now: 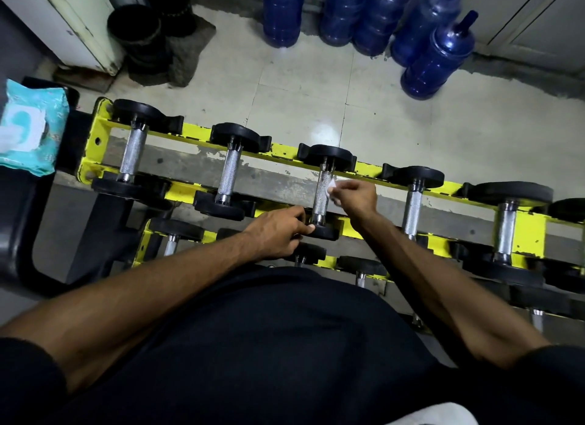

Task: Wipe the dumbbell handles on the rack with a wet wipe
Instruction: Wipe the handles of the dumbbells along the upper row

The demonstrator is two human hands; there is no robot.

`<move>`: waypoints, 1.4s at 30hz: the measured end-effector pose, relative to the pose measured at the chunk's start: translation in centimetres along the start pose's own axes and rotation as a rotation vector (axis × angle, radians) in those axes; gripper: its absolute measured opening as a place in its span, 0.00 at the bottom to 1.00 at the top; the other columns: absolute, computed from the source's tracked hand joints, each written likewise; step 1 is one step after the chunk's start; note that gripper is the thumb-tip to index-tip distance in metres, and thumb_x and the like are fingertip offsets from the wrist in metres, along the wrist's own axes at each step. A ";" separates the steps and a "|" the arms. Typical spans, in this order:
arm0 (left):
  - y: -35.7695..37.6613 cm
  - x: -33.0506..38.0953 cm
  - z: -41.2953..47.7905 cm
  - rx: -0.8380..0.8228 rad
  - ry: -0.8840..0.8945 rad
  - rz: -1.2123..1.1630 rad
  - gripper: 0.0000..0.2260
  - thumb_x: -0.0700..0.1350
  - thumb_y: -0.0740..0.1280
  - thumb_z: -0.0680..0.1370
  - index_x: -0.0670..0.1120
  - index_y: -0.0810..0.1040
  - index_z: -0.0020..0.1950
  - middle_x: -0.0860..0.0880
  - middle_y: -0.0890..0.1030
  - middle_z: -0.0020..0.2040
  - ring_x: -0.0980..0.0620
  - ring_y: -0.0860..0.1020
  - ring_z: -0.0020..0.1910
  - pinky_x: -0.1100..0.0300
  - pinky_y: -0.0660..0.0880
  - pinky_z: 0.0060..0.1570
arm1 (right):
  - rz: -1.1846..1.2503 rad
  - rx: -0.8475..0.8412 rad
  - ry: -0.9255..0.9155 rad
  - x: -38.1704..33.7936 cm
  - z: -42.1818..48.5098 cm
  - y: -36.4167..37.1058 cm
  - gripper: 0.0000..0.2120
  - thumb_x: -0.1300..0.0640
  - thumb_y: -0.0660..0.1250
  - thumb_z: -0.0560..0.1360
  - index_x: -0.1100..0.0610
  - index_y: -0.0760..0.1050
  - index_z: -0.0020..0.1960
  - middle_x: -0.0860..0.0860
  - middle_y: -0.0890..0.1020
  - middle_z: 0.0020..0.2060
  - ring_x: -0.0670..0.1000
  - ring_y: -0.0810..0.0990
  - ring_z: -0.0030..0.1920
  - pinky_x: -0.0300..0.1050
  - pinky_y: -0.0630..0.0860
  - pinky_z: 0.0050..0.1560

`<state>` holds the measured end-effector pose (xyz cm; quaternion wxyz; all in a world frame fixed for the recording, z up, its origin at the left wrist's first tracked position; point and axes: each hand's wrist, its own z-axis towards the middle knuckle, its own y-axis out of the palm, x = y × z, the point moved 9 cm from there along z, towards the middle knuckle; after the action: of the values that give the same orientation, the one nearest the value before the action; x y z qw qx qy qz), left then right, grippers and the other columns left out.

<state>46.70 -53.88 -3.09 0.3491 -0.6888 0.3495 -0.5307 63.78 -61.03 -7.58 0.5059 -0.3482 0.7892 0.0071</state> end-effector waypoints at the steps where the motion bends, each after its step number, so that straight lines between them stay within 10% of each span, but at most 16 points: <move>1: 0.0 0.0 0.0 -0.002 0.002 0.002 0.18 0.49 0.66 0.80 0.54 0.74 0.71 0.51 0.72 0.59 0.57 0.72 0.50 0.64 0.70 0.45 | -0.101 0.059 -0.127 -1.5 0.0 -0.1 0.05 0.63 0.77 0.69 0.59 0.83 0.44 0.52 0.84 0.43 0.47 0.83 0.41 0.40 0.80 0.42; 9: 0.1 -0.1 -0.1 -0.017 -0.002 0.011 0.19 0.49 0.66 0.80 0.55 0.73 0.72 0.51 0.72 0.60 0.54 0.73 0.51 0.62 0.71 0.45 | -1.089 -0.349 -1.063 -4.9 -5.6 4.9 0.07 0.57 0.73 0.75 0.54 0.84 0.52 0.50 0.82 0.50 0.51 0.79 0.50 0.39 0.67 0.41; 15: 0.0 0.0 -0.1 -0.008 -0.011 0.018 0.20 0.49 0.66 0.80 0.55 0.73 0.72 0.51 0.72 0.60 0.54 0.74 0.51 0.62 0.69 0.44 | -1.378 -0.077 -0.944 -8.2 -2.2 6.6 0.06 0.59 0.68 0.78 0.56 0.82 0.52 0.51 0.80 0.48 0.54 0.76 0.49 0.47 0.73 0.40; 21: 0.1 0.2 -0.2 -0.019 0.012 0.017 0.20 0.47 0.67 0.79 0.53 0.74 0.71 0.50 0.71 0.64 0.51 0.75 0.56 0.57 0.76 0.51 | -1.664 -0.671 -0.999 -4.9 -5.7 10.8 0.08 0.58 0.65 0.78 0.59 0.82 0.50 0.57 0.82 0.46 0.57 0.79 0.49 0.46 0.71 0.39; 29: 0.4 0.3 -0.7 -0.007 0.025 0.023 0.20 0.47 0.68 0.78 0.50 0.76 0.69 0.48 0.71 0.62 0.50 0.75 0.54 0.54 0.78 0.51 | -1.821 -0.460 -0.958 -7.1 -4.8 11.9 0.09 0.62 0.62 0.79 0.62 0.79 0.56 0.59 0.82 0.50 0.59 0.75 0.56 0.52 0.75 0.49; 34: 0.5 0.2 -0.8 -0.001 0.033 0.015 0.20 0.47 0.68 0.78 0.50 0.75 0.71 0.48 0.71 0.63 0.50 0.75 0.55 0.56 0.77 0.52 | -1.742 -0.650 -1.040 -4.8 -6.3 11.3 0.09 0.56 0.66 0.78 0.61 0.80 0.51 0.56 0.82 0.48 0.56 0.73 0.54 0.52 0.75 0.53; 42: 0.6 0.1 -0.7 0.001 0.034 0.013 0.23 0.47 0.67 0.79 0.53 0.71 0.74 0.50 0.70 0.62 0.52 0.74 0.53 0.56 0.78 0.52 | -0.816 -0.033 -0.714 -6.5 -2.7 3.0 0.08 0.63 0.71 0.74 0.61 0.83 0.53 0.56 0.81 0.49 0.55 0.78 0.47 0.44 0.75 0.45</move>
<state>45.97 -54.31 -3.41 0.3470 -0.6771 0.3595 -0.5402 61.62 -56.21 -2.03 0.6987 -0.6102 0.3685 -0.0597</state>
